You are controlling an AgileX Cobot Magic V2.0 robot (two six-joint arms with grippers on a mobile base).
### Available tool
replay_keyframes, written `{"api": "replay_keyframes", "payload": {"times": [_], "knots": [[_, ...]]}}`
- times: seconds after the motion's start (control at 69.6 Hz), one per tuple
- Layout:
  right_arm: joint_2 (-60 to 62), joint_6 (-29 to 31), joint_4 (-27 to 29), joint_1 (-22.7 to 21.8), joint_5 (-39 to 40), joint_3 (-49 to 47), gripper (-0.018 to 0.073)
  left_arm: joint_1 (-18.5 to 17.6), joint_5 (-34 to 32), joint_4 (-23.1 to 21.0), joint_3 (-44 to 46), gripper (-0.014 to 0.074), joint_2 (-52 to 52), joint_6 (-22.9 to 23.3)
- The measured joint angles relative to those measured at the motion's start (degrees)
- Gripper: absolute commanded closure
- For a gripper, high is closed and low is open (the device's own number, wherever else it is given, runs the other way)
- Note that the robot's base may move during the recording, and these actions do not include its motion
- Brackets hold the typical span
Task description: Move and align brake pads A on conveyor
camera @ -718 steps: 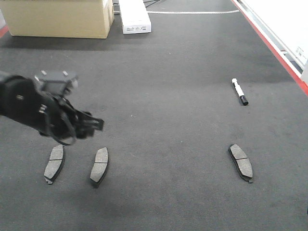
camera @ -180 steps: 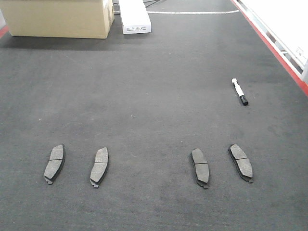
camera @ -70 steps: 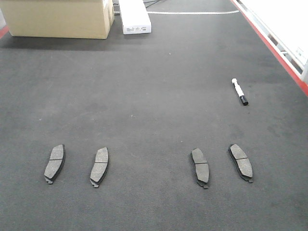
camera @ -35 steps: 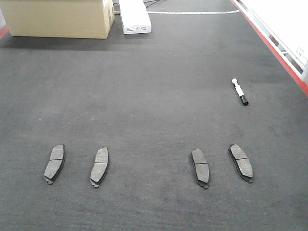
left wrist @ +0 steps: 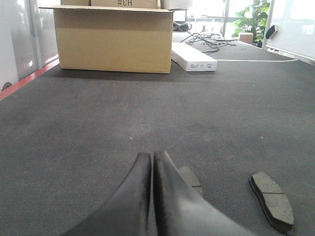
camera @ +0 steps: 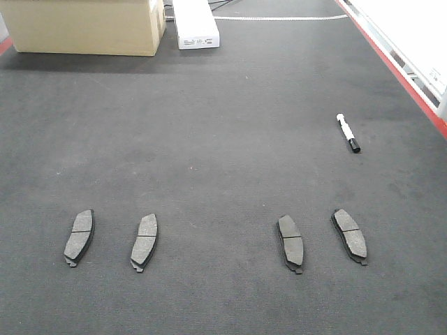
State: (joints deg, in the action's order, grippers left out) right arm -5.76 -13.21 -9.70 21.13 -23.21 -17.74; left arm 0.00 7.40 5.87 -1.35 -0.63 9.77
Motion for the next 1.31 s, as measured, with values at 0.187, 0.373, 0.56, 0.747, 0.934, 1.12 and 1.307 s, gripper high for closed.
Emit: {"api": "replay_keyframes", "payload": {"times": [0.187, 0.373, 0.56, 0.747, 0.934, 1.12, 1.307], "knots": [[0.0, 0.0, 0.0, 0.0, 0.0, 0.0, 0.0568, 0.0, 0.12, 0.0, 0.0, 0.0604, 0.0, 0.0], [1.05, 0.42, 0.05, -1.95, 0.03, 0.0, 0.0568, 0.0, 0.18, 0.0, 0.0, 0.0604, 0.0, 0.0], [1.23, 5.62, 3.42, -15.13, 5.22, 4.51, 0.0568, 0.0, 0.18, 0.0, 0.0, 0.0604, 0.0, 0.0], [2.48, 7.79, 5.84, -21.69, 16.74, 15.58, 0.0568, 0.0, 0.18, 0.0, 0.0, 0.0604, 0.0, 0.0], [6.29, 8.19, 5.8, -21.69, 22.31, 19.22, 0.0568, 0.0, 0.18, 0.0, 0.0, 0.0604, 0.0, 0.0], [6.51, 9.89, 5.8, -21.69, 22.25, 19.33, 0.0568, 0.0, 0.18, 0.0, 0.0, 0.0604, 0.0, 0.0], [6.51, 10.01, 5.8, -21.69, 22.25, 19.33, 0.0568, 0.0, 0.18, 0.0, 0.0, 0.0604, 0.0, 0.0]]}}
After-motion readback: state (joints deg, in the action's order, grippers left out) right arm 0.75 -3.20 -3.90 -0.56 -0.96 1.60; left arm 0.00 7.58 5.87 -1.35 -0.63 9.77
